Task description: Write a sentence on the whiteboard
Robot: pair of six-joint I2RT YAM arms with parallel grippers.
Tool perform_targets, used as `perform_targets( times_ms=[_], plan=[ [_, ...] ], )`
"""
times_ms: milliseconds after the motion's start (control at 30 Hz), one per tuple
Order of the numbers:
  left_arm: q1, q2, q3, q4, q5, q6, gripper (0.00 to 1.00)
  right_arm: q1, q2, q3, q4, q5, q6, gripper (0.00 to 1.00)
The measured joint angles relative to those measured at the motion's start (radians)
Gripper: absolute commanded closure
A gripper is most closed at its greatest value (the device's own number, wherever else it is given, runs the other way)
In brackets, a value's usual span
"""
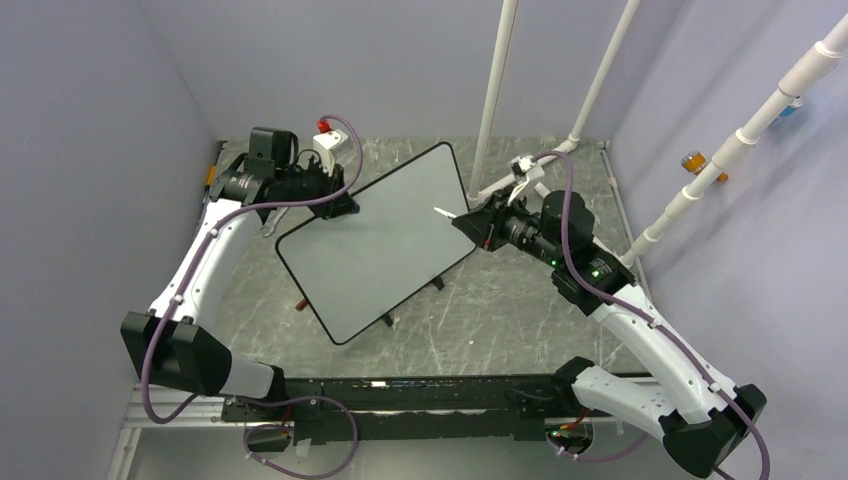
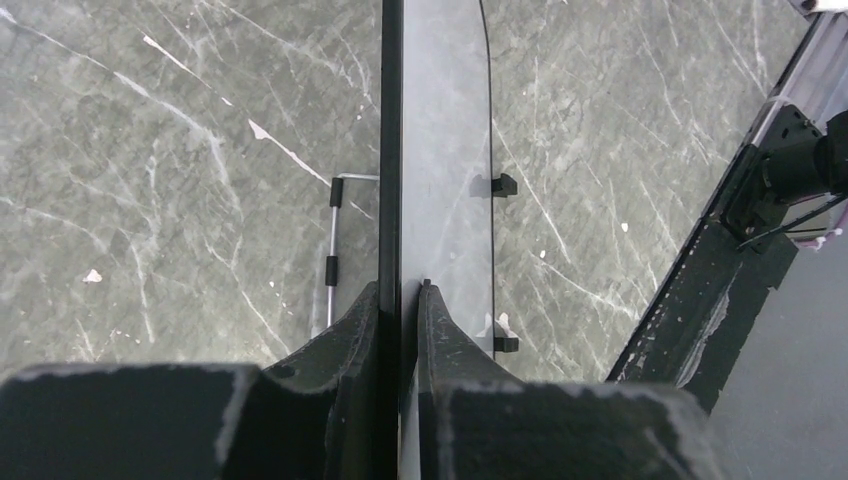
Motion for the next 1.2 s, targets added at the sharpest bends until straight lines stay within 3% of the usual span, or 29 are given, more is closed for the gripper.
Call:
perform_targets(
  times_ms=[600, 900, 1200],
  plan=[
    [-0.045, -0.126, -0.139, 0.141, -0.133, -0.04, 1.0, 0.0, 0.056, -0.061, 0.102, -0.096, -0.028, 1.0],
    [-0.011, -0.004, -0.092, 0.167, -0.108, -0.092, 1.0, 0.011, 0.119, -0.06, 0.108, -0.103, -0.048, 1.0],
    [0.001, 0.001, -0.092, 0.156, -0.108, -0.123, 1.0, 0.012, 0.12, -0.06, 0.109, -0.104, -0.053, 1.0]
  ],
)
